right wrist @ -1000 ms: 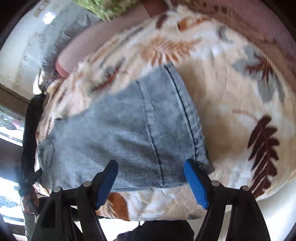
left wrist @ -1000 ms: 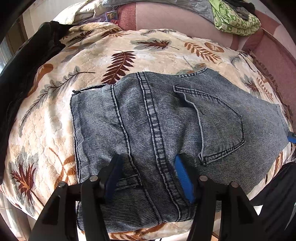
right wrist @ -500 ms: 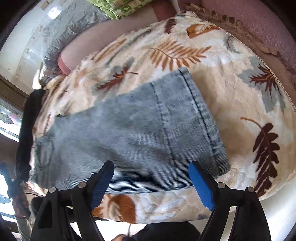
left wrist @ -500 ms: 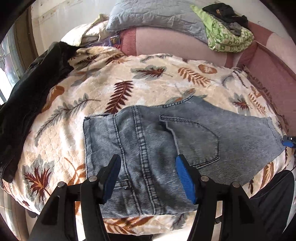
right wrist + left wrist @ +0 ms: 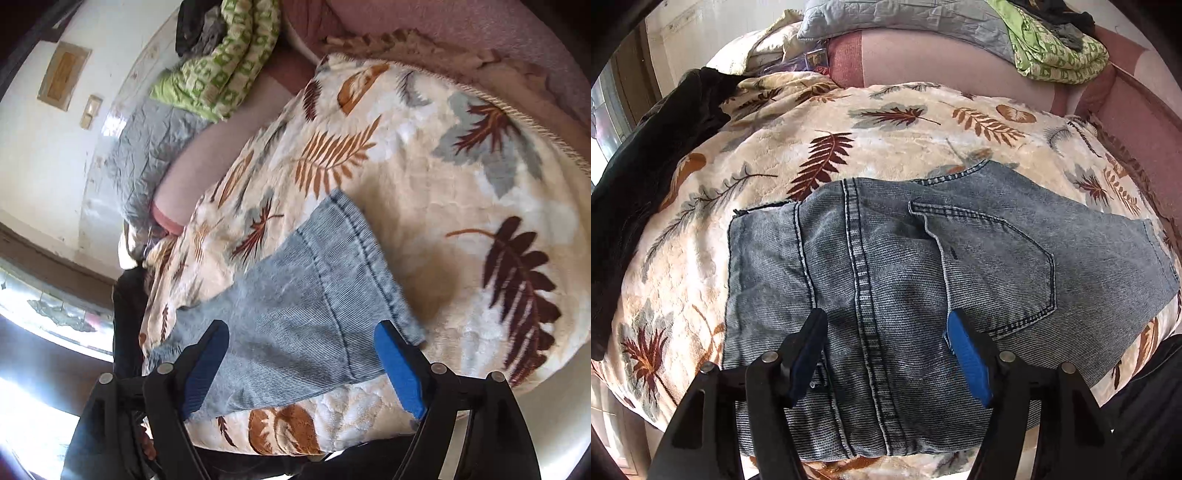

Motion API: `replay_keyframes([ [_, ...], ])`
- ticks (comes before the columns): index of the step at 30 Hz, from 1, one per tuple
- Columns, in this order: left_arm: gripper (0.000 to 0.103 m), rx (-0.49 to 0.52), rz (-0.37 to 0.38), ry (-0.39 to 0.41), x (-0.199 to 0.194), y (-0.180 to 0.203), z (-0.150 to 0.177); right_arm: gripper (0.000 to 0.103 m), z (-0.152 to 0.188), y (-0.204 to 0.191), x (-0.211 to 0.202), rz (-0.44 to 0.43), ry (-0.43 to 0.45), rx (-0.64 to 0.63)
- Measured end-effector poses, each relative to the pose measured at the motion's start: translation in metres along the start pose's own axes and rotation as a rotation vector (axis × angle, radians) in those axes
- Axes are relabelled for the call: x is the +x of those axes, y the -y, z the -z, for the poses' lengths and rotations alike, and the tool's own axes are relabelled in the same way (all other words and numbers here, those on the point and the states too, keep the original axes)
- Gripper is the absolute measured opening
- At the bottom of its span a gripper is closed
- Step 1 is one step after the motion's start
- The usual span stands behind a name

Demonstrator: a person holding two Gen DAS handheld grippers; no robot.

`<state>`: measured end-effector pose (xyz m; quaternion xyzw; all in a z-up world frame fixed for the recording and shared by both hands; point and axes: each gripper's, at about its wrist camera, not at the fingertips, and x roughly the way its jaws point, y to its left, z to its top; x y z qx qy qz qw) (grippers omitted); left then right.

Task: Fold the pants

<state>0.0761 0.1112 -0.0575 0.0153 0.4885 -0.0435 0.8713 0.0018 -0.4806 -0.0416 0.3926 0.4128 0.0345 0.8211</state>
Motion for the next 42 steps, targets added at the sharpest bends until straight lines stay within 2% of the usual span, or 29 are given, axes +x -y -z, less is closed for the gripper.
replay_keyframes([
  [2, 0.069, -0.013, -0.005, -0.030, 0.008, -0.002, 0.002, 0.084, 0.006, 0.025, 0.004, -0.002, -0.035, 0.087],
  [5, 0.070, -0.030, 0.005, -0.029, 0.012, -0.005, 0.005, 0.079, 0.014, 0.053, 0.016, -0.064, -0.081, 0.194],
  [8, 0.070, -0.031, 0.009, -0.039, 0.012, -0.005, 0.004, 0.077, 0.014, 0.055, 0.023, -0.105, -0.066, 0.216],
  [13, 0.070, -0.032, 0.013, -0.044, 0.013, -0.006, 0.003, 0.070, 0.010, 0.057, 0.039, -0.098, -0.081, 0.274],
  [14, 0.071, -0.032, 0.012, -0.044, 0.013, -0.006, 0.003, 0.049, 0.008, 0.053, 0.038, -0.073, -0.074, 0.245],
  [15, 0.073, -0.030, 0.010, -0.043, 0.014, -0.006, 0.003, 0.023, 0.006, 0.048, 0.037, -0.037, -0.071, 0.208],
  [17, 0.078, -0.029, -0.006, -0.042, 0.016, -0.007, 0.003, 0.021, 0.003, 0.039, 0.035, 0.024, -0.069, 0.156],
  [20, 0.079, -0.036, 0.000, -0.044, 0.016, -0.010, 0.004, 0.018, 0.000, 0.004, 0.013, 0.103, 0.028, 0.011],
  [22, 0.079, -0.030, -0.005, -0.046, 0.015, -0.009, 0.005, 0.018, 0.002, -0.020, 0.008, 0.186, 0.061, -0.113],
  [24, 0.079, -0.031, -0.011, -0.053, 0.014, -0.008, 0.003, 0.018, 0.003, -0.010, 0.032, 0.295, -0.011, -0.146],
  [25, 0.079, -0.029, -0.017, -0.057, 0.014, -0.007, 0.002, 0.019, 0.006, 0.005, 0.055, 0.332, -0.112, -0.128],
  [26, 0.079, -0.024, -0.024, -0.058, 0.012, -0.006, 0.001, 0.022, 0.006, 0.015, 0.056, 0.303, -0.102, -0.109],
  [28, 0.079, -0.016, -0.040, -0.046, 0.005, -0.004, -0.001, 0.033, 0.001, 0.014, 0.042, 0.243, -0.105, -0.062],
  [29, 0.079, -0.014, -0.039, -0.028, 0.000, -0.003, -0.003, 0.056, 0.000, 0.009, 0.033, 0.246, -0.099, -0.071],
  [30, 0.079, -0.010, -0.035, -0.009, -0.005, -0.002, -0.005, 0.062, -0.001, 0.003, 0.022, 0.278, -0.061, -0.099],
  [32, 0.079, -0.006, -0.026, 0.033, -0.016, 0.001, -0.010, 0.062, -0.003, -0.014, -0.001, 0.328, 0.029, -0.159],
  [34, 0.079, 0.014, -0.036, 0.051, -0.018, 0.006, -0.012, 0.062, -0.002, -0.033, -0.013, 0.254, 0.075, -0.182],
  [35, 0.079, 0.025, -0.065, 0.033, -0.011, 0.007, -0.011, 0.062, -0.002, -0.043, -0.012, 0.205, 0.072, -0.202],
  [37, 0.080, 0.029, -0.114, -0.067, 0.016, 0.004, -0.006, 0.064, -0.001, -0.054, 0.007, 0.133, 0.018, -0.219],
  [38, 0.083, 0.002, -0.093, -0.091, 0.026, -0.002, -0.002, 0.070, 0.001, -0.049, 0.025, 0.139, -0.038, -0.207],
  [40, 0.086, -0.068, -0.061, -0.076, 0.021, -0.012, -0.002, 0.070, 0.002, -0.024, 0.071, 0.263, -0.217, -0.105],
  [42, 0.086, -0.084, -0.045, -0.022, 0.003, -0.014, -0.005, 0.062, 0.001, -0.045, 0.069, 0.296, -0.177, -0.184],
])
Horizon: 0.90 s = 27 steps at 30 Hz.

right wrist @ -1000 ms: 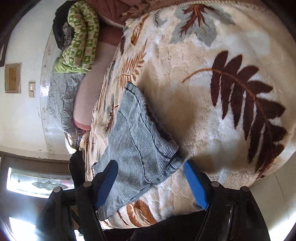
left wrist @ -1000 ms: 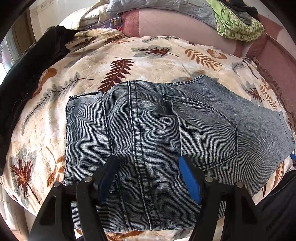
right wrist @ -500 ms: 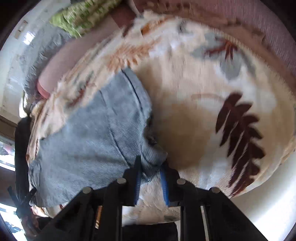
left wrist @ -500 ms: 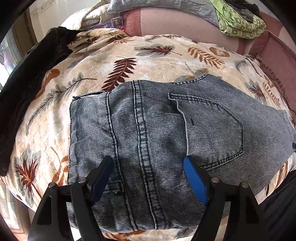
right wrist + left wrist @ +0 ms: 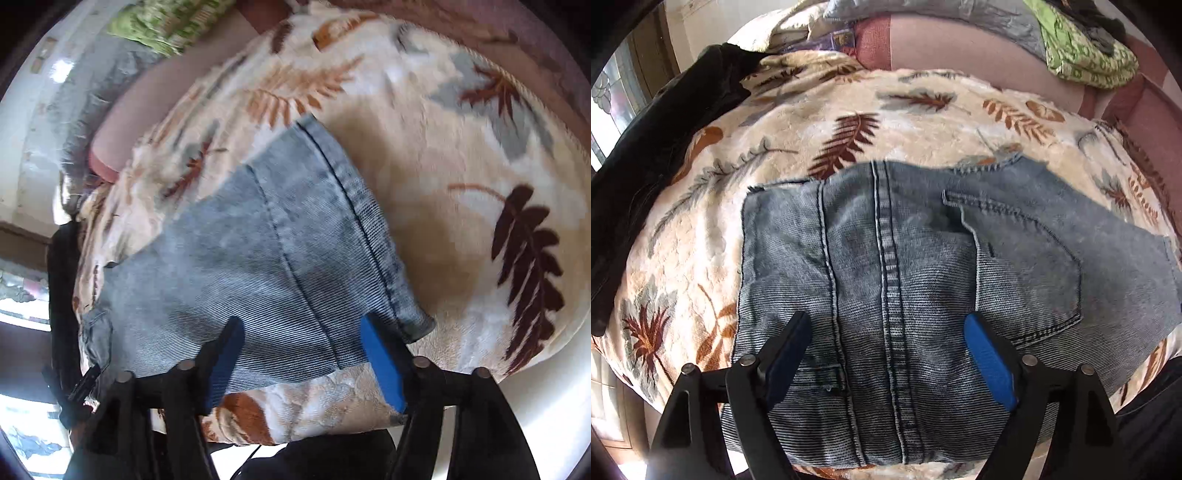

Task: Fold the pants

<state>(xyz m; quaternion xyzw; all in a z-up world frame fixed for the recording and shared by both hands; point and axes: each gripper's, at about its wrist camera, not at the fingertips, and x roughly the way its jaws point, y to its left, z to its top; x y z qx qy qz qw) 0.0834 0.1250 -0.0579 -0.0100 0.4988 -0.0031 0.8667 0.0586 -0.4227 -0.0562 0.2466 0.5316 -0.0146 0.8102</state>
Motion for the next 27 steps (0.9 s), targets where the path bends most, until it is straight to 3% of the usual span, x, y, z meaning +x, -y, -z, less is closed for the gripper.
replay_keyframes([
  [3, 0.086, -0.035, 0.051, 0.114, -0.026, -0.002, -0.012, 0.060, -0.017, -0.066, -0.027, -0.062, 0.072, -0.151],
  [6, 0.086, -0.116, 0.075, 0.186, -0.027, -0.009, -0.026, 0.060, -0.035, -0.155, -0.017, -0.146, 0.053, -0.339],
  [10, 0.086, -0.201, 0.065, 0.042, 0.026, -0.020, -0.025, 0.060, -0.045, -0.273, 0.040, -0.221, -0.050, -0.542],
  [14, 0.086, -0.152, 0.040, 0.071, 0.029, -0.017, -0.017, 0.040, -0.046, -0.360, 0.121, -0.141, -0.175, -0.682],
  [18, 0.086, -0.124, 0.048, 0.076, 0.032, -0.019, -0.013, 0.040, -0.045, -0.390, 0.181, -0.053, -0.255, -0.731],
  [19, 0.086, -0.119, 0.049, 0.077, 0.032, -0.019, -0.013, 0.036, -0.043, -0.391, 0.190, -0.048, -0.281, -0.727],
  [21, 0.086, -0.112, 0.053, 0.078, 0.031, -0.019, -0.012, 0.019, -0.035, -0.397, 0.202, 0.001, -0.312, -0.781],
  [23, 0.086, -0.110, 0.055, 0.080, 0.030, -0.020, -0.012, 0.004, -0.030, -0.403, 0.200, 0.041, -0.282, -0.834],
  [27, 0.086, -0.124, 0.057, 0.077, 0.031, -0.021, -0.013, 0.004, -0.032, -0.412, 0.187, 0.049, -0.191, -0.865],
])
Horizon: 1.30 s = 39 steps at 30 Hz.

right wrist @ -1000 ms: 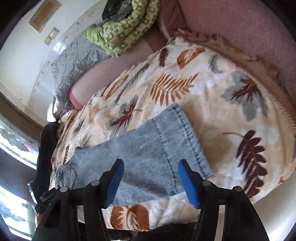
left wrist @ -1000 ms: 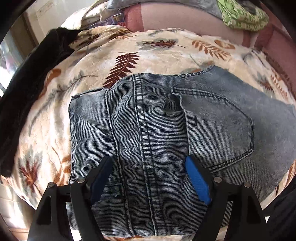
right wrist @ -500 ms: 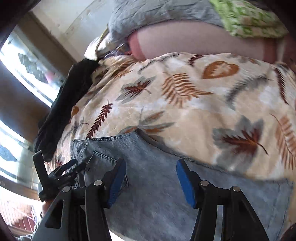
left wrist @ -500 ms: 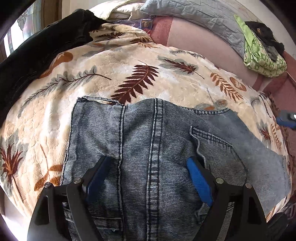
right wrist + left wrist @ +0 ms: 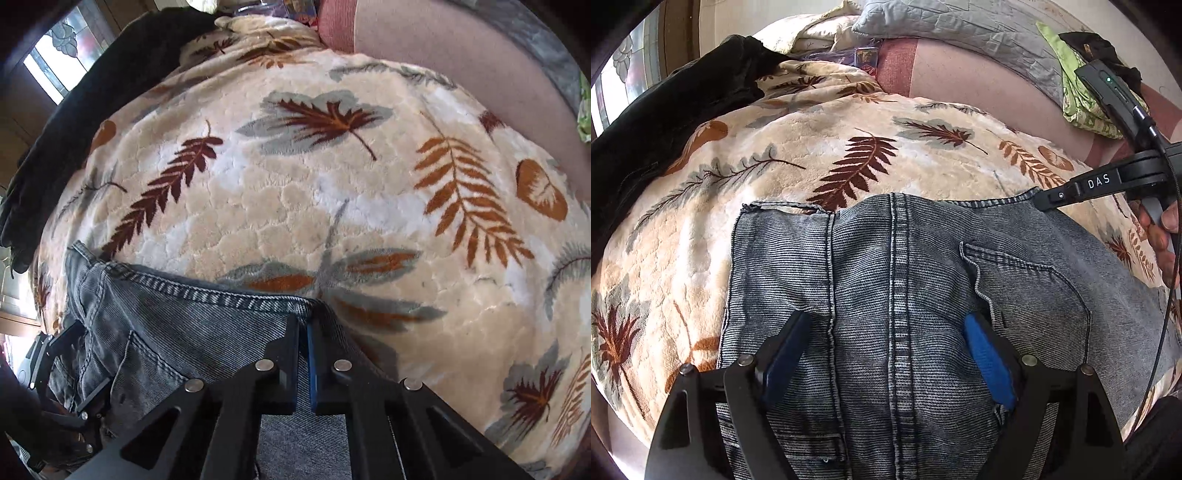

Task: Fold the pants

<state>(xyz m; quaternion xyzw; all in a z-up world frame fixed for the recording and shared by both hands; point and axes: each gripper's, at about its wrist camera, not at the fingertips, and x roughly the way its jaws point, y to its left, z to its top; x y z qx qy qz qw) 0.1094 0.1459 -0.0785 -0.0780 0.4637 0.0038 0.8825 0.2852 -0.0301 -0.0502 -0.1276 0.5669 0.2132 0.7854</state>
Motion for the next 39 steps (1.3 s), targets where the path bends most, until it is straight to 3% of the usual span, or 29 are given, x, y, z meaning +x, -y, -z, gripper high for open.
replay_keyframes([
  [3, 0.086, 0.010, -0.017, -0.001, 0.001, 0.003, 0.000, 0.004, 0.001, 0.002, 0.024, 0.057, -0.030, -0.003],
  [7, 0.086, 0.015, -0.022, 0.003, 0.001, 0.003, 0.001, 0.008, 0.008, 0.006, 0.028, 0.041, 0.022, 0.032],
  [9, 0.086, 0.017, -0.028, 0.004, 0.002, 0.005, 0.001, 0.023, 0.014, 0.018, 0.013, 0.026, 0.039, 0.086],
  [12, 0.086, 0.015, -0.033, 0.005, 0.002, 0.005, 0.002, 0.026, 0.031, 0.033, -0.024, 0.018, 0.134, 0.169],
  [14, 0.086, 0.011, -0.036, 0.005, 0.002, 0.005, 0.002, 0.028, 0.053, 0.042, -0.046, -0.046, 0.191, 0.255],
  [17, 0.086, 0.009, -0.047, 0.007, 0.002, 0.006, 0.002, 0.033, 0.082, 0.047, -0.049, -0.202, 0.190, 0.340],
  [19, 0.086, 0.009, -0.055, 0.011, 0.003, 0.007, 0.002, 0.038, 0.089, 0.049, -0.027, -0.234, 0.156, 0.381],
  [20, 0.086, 0.010, -0.059, 0.013, 0.003, 0.008, 0.002, 0.046, 0.091, 0.060, -0.010, -0.205, 0.117, 0.418],
  [21, 0.086, 0.014, -0.065, 0.015, 0.004, 0.009, 0.002, 0.046, 0.092, 0.070, 0.008, -0.232, 0.090, 0.470],
  [24, 0.087, 0.023, -0.087, 0.024, 0.004, 0.012, 0.004, 0.046, 0.099, 0.094, -0.003, -0.380, 0.160, 0.631],
  [26, 0.087, 0.024, -0.095, 0.027, 0.004, 0.012, 0.004, 0.046, 0.107, 0.091, -0.025, -0.391, 0.199, 0.595],
  [29, 0.087, 0.018, -0.100, 0.031, 0.004, 0.013, 0.004, 0.047, 0.149, 0.095, -0.062, -0.431, 0.271, 0.587],
  [31, 0.087, 0.017, -0.103, 0.033, 0.004, 0.013, 0.005, 0.056, 0.191, 0.111, -0.080, -0.452, 0.333, 0.645],
  [33, 0.087, 0.014, -0.111, 0.036, 0.004, 0.014, 0.005, 0.071, 0.234, 0.138, -0.087, -0.429, 0.378, 0.733],
  [34, 0.087, 0.014, -0.116, 0.037, 0.005, 0.014, 0.005, 0.073, 0.255, 0.155, -0.084, -0.406, 0.381, 0.797],
  [35, 0.087, 0.015, -0.124, 0.038, 0.005, 0.015, 0.005, 0.073, 0.273, 0.175, -0.074, -0.383, 0.357, 0.873],
  [36, 0.087, 0.016, -0.132, 0.038, 0.005, 0.017, 0.005, 0.066, 0.291, 0.194, -0.061, -0.387, 0.308, 0.958],
  [38, 0.087, 0.031, -0.157, 0.032, 0.004, 0.021, 0.003, 0.059, 0.314, 0.217, -0.058, -0.549, 0.340, 1.055],
  [39, 0.087, 0.026, -0.166, 0.024, 0.002, 0.022, 0.002, 0.060, 0.317, 0.220, -0.068, -0.543, 0.346, 1.052],
])
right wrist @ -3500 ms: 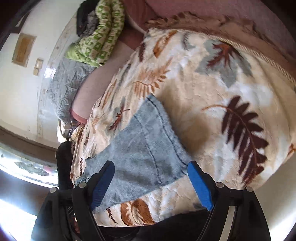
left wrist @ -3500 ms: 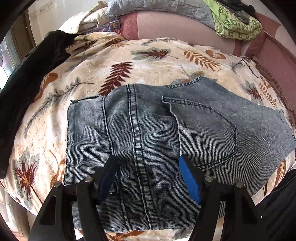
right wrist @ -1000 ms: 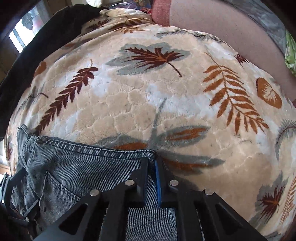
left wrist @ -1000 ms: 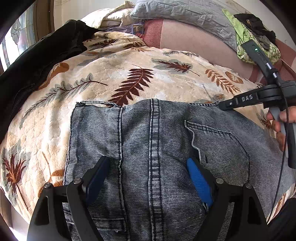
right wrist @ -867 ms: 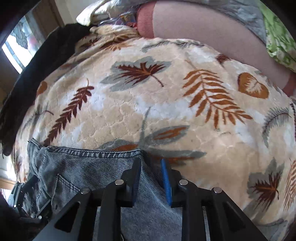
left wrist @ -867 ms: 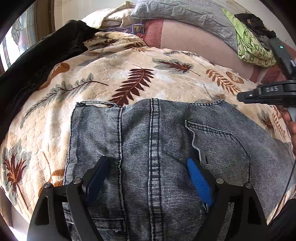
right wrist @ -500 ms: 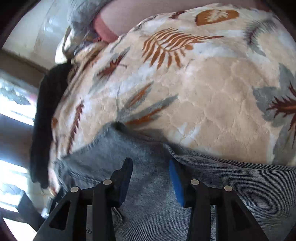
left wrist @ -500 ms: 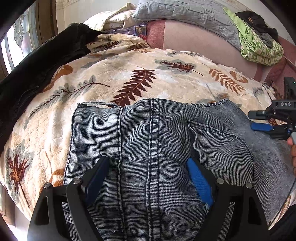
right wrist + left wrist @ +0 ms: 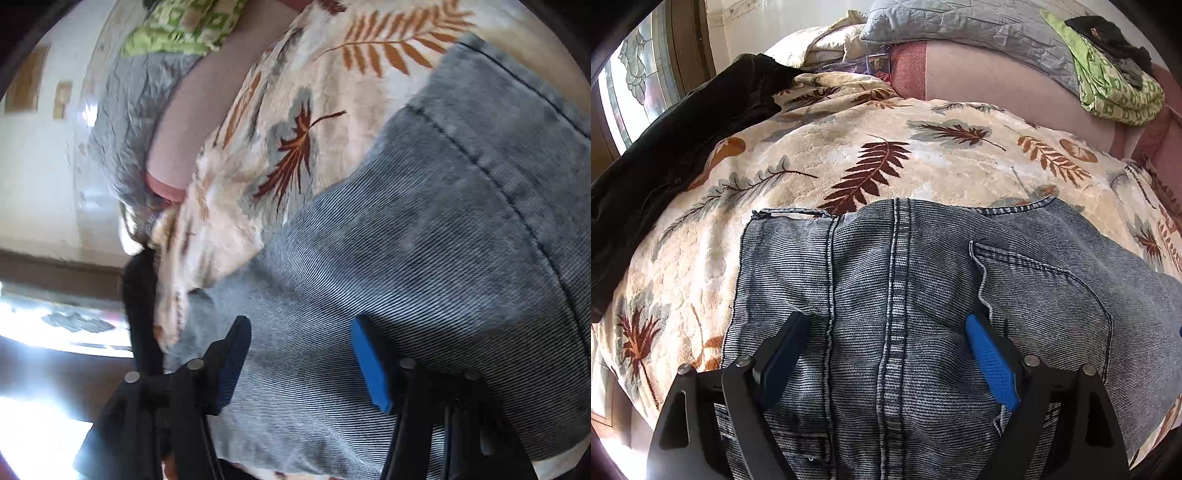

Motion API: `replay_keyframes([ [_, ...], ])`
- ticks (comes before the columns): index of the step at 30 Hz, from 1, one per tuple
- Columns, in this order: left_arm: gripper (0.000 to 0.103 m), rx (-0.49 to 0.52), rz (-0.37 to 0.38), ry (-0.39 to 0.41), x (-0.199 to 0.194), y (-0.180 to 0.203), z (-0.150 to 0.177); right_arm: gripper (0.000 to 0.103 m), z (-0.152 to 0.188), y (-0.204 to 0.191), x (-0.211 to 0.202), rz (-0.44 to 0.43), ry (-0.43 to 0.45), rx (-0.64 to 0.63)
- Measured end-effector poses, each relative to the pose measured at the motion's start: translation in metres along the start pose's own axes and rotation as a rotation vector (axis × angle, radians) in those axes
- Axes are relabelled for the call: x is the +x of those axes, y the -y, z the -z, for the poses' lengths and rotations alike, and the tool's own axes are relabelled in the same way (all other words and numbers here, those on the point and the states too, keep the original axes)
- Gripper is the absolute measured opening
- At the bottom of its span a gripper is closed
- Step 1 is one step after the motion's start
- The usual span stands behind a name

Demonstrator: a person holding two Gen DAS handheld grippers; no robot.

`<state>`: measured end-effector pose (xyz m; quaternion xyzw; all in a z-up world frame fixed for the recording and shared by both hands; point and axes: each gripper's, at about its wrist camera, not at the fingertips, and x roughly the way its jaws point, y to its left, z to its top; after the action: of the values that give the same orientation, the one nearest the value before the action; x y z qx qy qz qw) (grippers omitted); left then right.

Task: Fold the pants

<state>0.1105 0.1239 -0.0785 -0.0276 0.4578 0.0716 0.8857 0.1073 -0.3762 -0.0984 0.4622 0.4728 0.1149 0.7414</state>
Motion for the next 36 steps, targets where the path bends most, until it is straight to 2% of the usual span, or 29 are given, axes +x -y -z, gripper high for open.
replay_keyframes([
  [2, 0.087, -0.013, -0.010, -0.001, -0.010, 0.002, 0.000, 0.065, 0.001, -0.010, -0.024, -0.033, 0.051, -0.075],
  [4, 0.087, -0.011, -0.005, 0.013, -0.024, 0.009, 0.006, 0.070, 0.007, -0.008, -0.043, -0.059, 0.088, -0.083],
  [5, 0.087, -0.008, 0.006, 0.015, -0.030, 0.015, 0.009, 0.075, 0.009, -0.002, -0.048, -0.043, 0.102, -0.084],
  [6, 0.087, -0.003, 0.015, 0.015, -0.035, 0.023, 0.013, 0.081, 0.009, 0.007, -0.048, 0.012, 0.105, -0.083],
  [7, 0.087, 0.003, 0.012, 0.012, -0.038, 0.032, 0.016, 0.080, 0.008, 0.018, -0.044, 0.080, 0.091, -0.074],
  [9, 0.084, 0.035, 0.004, -0.002, -0.042, 0.052, 0.019, 0.077, 0.005, 0.025, -0.048, 0.026, 0.085, -0.063],
  [11, 0.083, 0.041, -0.008, 0.053, -0.058, 0.066, 0.015, 0.077, 0.007, 0.018, -0.067, -0.050, 0.111, -0.085],
  [13, 0.084, 0.035, 0.117, 0.086, -0.076, 0.079, 0.007, 0.077, 0.013, 0.013, -0.094, -0.084, 0.175, -0.110],
  [14, 0.084, 0.033, 0.149, 0.101, -0.085, 0.087, 0.004, 0.078, 0.017, 0.016, -0.106, -0.081, 0.192, -0.101],
  [17, 0.084, 0.100, 0.174, 0.157, -0.106, 0.125, 0.000, 0.078, 0.029, 0.046, -0.132, -0.014, 0.202, -0.026],
  [20, 0.084, 0.169, 0.284, 0.122, -0.104, 0.174, 0.005, 0.078, 0.034, 0.080, -0.145, 0.039, 0.210, 0.058],
  [22, 0.084, 0.207, 0.339, 0.074, -0.095, 0.210, 0.012, 0.078, 0.032, 0.096, -0.144, 0.027, 0.195, 0.105],
  [25, 0.084, 0.261, 0.410, 0.000, -0.080, 0.259, 0.026, 0.078, 0.027, 0.104, -0.137, 0.020, 0.191, 0.133],
  [28, 0.084, 0.289, 0.449, -0.020, -0.075, 0.290, 0.042, 0.077, 0.024, 0.100, -0.137, -0.011, 0.207, 0.123],
  [30, 0.084, 0.320, 0.441, -0.007, -0.072, 0.305, 0.049, 0.072, 0.020, 0.099, -0.134, 0.020, 0.218, 0.127],
  [32, 0.084, 0.360, 0.348, -0.029, -0.058, 0.318, 0.054, 0.062, 0.015, 0.103, -0.125, 0.064, 0.195, 0.154],
  [34, 0.085, 0.392, 0.270, -0.099, -0.037, 0.326, 0.060, 0.059, 0.013, 0.104, -0.123, 0.083, 0.196, 0.162],
  [36, 0.087, 0.425, 0.249, -0.045, -0.039, 0.328, 0.064, 0.056, 0.012, 0.104, -0.122, 0.098, 0.195, 0.169],
])
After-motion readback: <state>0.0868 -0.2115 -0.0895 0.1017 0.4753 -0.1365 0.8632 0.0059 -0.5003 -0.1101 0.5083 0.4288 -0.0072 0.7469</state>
